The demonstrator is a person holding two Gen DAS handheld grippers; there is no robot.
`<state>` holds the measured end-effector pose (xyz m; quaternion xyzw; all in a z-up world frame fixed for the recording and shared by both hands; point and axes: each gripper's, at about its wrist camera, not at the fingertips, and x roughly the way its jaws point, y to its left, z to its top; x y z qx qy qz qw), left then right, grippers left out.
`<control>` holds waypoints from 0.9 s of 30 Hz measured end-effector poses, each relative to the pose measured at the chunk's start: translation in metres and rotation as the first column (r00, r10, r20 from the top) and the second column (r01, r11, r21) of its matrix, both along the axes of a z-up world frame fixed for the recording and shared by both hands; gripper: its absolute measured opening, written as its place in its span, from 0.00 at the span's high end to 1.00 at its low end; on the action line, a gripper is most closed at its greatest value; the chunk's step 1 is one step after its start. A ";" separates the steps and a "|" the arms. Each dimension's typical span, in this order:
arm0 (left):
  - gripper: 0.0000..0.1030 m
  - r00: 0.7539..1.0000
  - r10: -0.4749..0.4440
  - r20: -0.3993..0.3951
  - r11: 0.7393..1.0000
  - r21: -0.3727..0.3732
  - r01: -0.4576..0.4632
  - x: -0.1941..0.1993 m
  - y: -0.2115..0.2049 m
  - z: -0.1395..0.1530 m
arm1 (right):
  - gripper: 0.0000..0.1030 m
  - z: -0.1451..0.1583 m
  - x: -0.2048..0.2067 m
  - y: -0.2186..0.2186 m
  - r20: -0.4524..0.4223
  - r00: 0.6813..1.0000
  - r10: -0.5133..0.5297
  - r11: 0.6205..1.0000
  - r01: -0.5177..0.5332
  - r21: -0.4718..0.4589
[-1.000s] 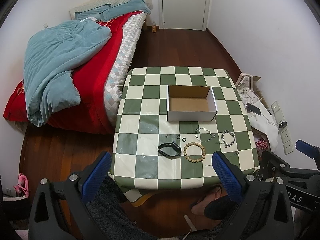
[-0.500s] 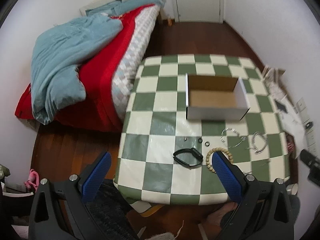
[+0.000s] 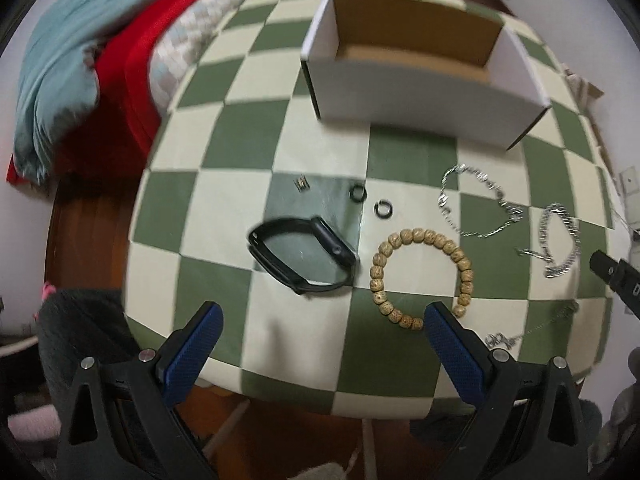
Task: Organize jewelry
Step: 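Grasp the wooden bead bracelet with the left tool while the right tool grasps the chunky silver chain bracelet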
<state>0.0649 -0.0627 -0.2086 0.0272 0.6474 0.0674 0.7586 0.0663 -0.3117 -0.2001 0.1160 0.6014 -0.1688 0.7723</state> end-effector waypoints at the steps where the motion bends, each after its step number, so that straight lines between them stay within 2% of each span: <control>1: 0.00 1.000 0.012 -0.008 1.000 -0.001 -0.012 0.001 -0.002 -0.006 | 0.19 -0.008 0.004 -0.001 0.002 1.000 -0.004 1.000 0.004 -0.008; 8: 0.01 0.994 0.088 -0.062 0.993 -0.075 -0.093 0.004 -0.009 -0.032 | 0.34 -0.045 0.029 0.004 0.014 0.999 0.051 0.999 -0.051 -0.020; 9: 0.01 0.994 0.094 -0.063 0.991 -0.093 -0.100 0.004 -0.010 -0.034 | 0.44 -0.049 0.031 0.006 0.001 0.998 0.063 0.998 -0.063 -0.025; 10: 0.08 0.993 0.099 -0.059 0.990 -0.098 -0.104 0.005 -0.011 -0.036 | 0.50 -0.049 0.032 0.007 0.018 0.997 0.074 0.997 -0.073 -0.013; 11: 0.20 0.993 0.099 -0.058 0.990 -0.100 -0.105 0.005 -0.013 -0.038 | 0.52 -0.050 0.032 0.008 0.025 0.996 0.083 0.997 -0.083 -0.009; 12: 0.28 0.994 0.096 -0.058 0.990 -0.100 -0.101 0.006 -0.015 -0.040 | 0.57 -0.051 0.031 0.009 0.033 0.994 0.101 0.995 -0.101 -0.014; 14: 0.38 0.995 0.100 -0.022 0.988 -0.118 -0.102 0.005 -0.017 -0.040 | 0.67 -0.052 0.031 0.011 0.043 0.991 0.129 0.992 -0.128 -0.015; 15: 0.42 0.995 0.095 -0.006 0.987 -0.131 -0.095 0.005 -0.019 -0.039 | 0.75 -0.053 0.031 0.011 0.046 0.989 0.139 0.990 -0.138 -0.017; 16: 0.53 0.996 0.084 0.015 0.987 -0.135 -0.081 0.004 -0.022 -0.038 | 0.83 -0.054 0.030 0.010 0.047 0.988 0.149 0.989 -0.148 -0.019; 17: 0.67 0.997 0.065 0.035 0.989 -0.135 -0.060 0.002 -0.024 -0.037 | 0.87 -0.055 0.030 0.009 0.045 0.987 0.153 0.988 -0.152 -0.019; 18: 0.75 0.998 0.038 0.053 0.991 -0.129 -0.031 0.003 -0.031 -0.035 | 0.91 -0.055 0.029 0.008 0.041 0.987 0.153 0.988 -0.152 -0.015; 19: 0.92 0.998 0.018 0.061 0.992 -0.124 -0.010 0.002 -0.035 -0.034 | 0.91 -0.056 0.029 0.006 0.038 0.988 0.151 0.989 -0.151 -0.002; 21: 0.93 0.998 -0.008 0.064 0.994 -0.111 0.015 0.000 -0.040 -0.034 | 0.91 -0.052 0.027 0.001 0.029 0.989 0.145 0.989 -0.146 0.021; 27: 0.94 0.997 -0.038 0.060 0.989 -0.142 0.046 -0.011 -0.036 -0.030 | 0.92 -0.049 0.013 -0.001 0.019 0.990 0.137 0.987 -0.138 0.081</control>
